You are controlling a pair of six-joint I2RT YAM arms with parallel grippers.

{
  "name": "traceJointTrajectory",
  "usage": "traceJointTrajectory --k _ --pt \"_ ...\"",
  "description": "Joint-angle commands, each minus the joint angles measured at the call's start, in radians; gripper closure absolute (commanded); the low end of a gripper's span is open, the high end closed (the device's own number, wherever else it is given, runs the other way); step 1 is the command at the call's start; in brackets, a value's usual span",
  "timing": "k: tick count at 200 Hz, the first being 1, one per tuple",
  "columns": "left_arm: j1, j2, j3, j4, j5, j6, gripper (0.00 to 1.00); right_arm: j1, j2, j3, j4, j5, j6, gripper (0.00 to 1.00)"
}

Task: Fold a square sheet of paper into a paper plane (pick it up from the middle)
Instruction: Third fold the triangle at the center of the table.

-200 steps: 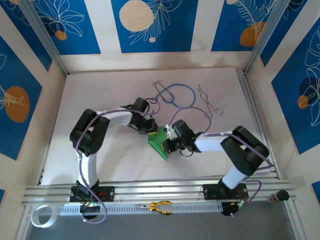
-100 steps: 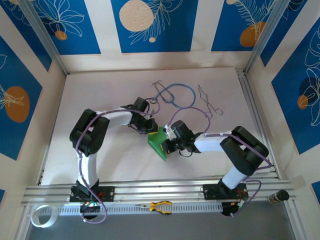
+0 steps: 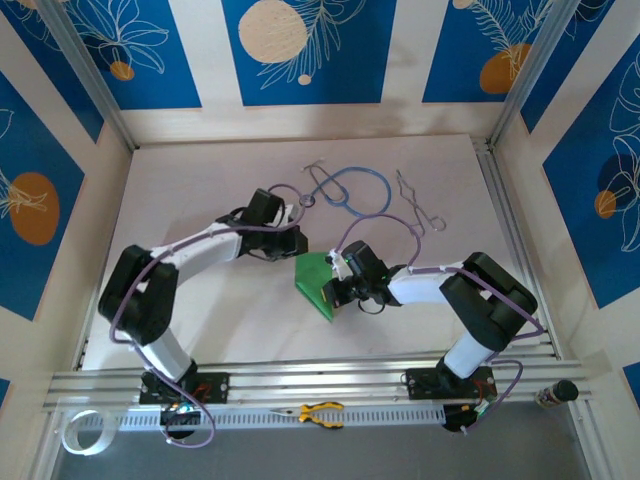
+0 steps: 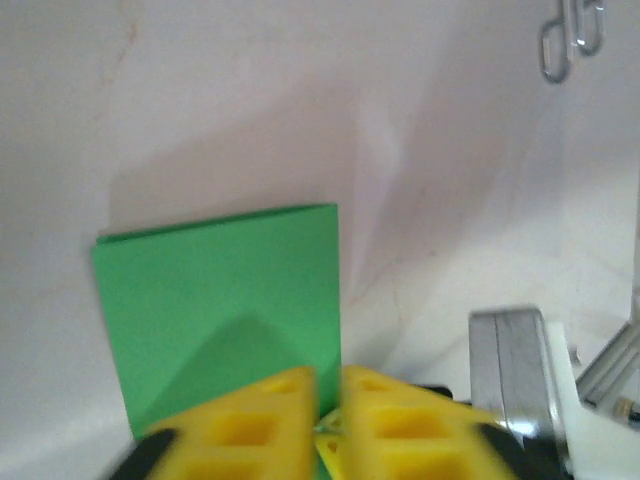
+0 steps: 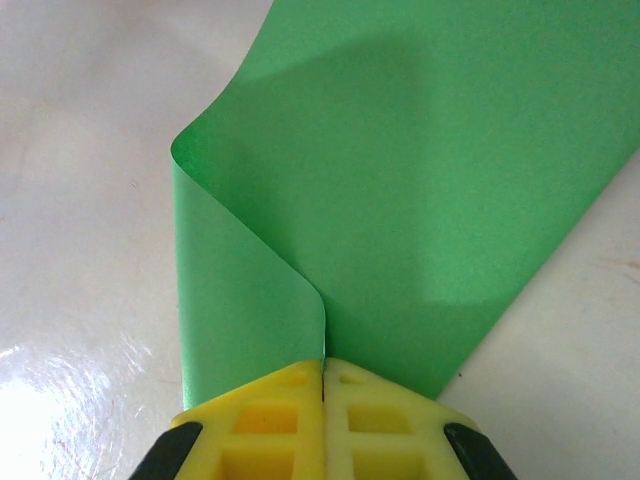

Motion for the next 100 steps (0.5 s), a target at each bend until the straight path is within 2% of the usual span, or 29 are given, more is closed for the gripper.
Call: traceJointTrajectory --k 1,20,47,83,100 --pt "-0.009 -0.063 -0.135 0.146 0.070 -0.133 1.00 -0.004 0.022 -0.005 -0.011 0.016 0.012 0.97" --pt "-0.023 -0.115 -0.250 0.288 0.100 -0.224 1.00 -0.007 0.024 -0.006 -0.010 0.024 0.019 0.96" --pt "-0.052 -0.164 -0.354 0.381 0.068 -0.289 1.00 -0.009 0.029 -0.006 -0.010 0.028 0.026 0.96" --pt "-0.077 -0.140 -0.439 0.534 0.079 -0.374 1.00 -0.008 0.031 -0.005 -0.012 0.029 0.031 0.97" --pt "-0.101 -0.117 -0.437 0.547 0.078 -0.380 1.00 -0.007 0.033 -0.005 -0.013 0.030 0.032 0.96"
